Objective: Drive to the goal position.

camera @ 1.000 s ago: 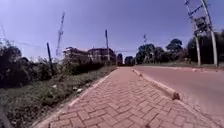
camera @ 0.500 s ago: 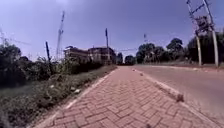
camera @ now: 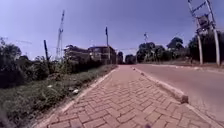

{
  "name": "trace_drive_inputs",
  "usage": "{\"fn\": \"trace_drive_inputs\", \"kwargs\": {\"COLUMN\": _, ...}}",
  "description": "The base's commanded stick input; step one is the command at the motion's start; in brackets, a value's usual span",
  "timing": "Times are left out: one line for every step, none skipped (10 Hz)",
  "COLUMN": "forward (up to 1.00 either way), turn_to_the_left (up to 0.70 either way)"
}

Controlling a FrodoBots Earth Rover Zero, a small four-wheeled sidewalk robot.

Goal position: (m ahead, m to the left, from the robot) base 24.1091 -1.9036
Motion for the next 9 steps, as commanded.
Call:
{"fn": "trace_drive_inputs", "kwargs": {"forward": 0.30, "turn_to_the_left": 0.00}}
{"fn": "trace_drive_inputs", "kwargs": {"forward": 0.30, "turn_to_the_left": 0.00}}
{"fn": "trace_drive_inputs", "kwargs": {"forward": 0.30, "turn_to_the_left": 0.00}}
{"fn": "trace_drive_inputs", "kwargs": {"forward": 0.30, "turn_to_the_left": 0.00}}
{"fn": "trace_drive_inputs", "kwargs": {"forward": 0.30, "turn_to_the_left": 0.00}}
{"fn": "trace_drive_inputs", "kwargs": {"forward": 0.30, "turn_to_the_left": 0.00}}
{"fn": "trace_drive_inputs", "kwargs": {"forward": 0.30, "turn_to_the_left": 0.00}}
{"fn": "trace_drive_inputs", "kwargs": {"forward": 0.30, "turn_to_the_left": 0.00}}
{"fn": "trace_drive_inputs", "kwargs": {"forward": 0.30, "turn_to_the_left": 0.00}}
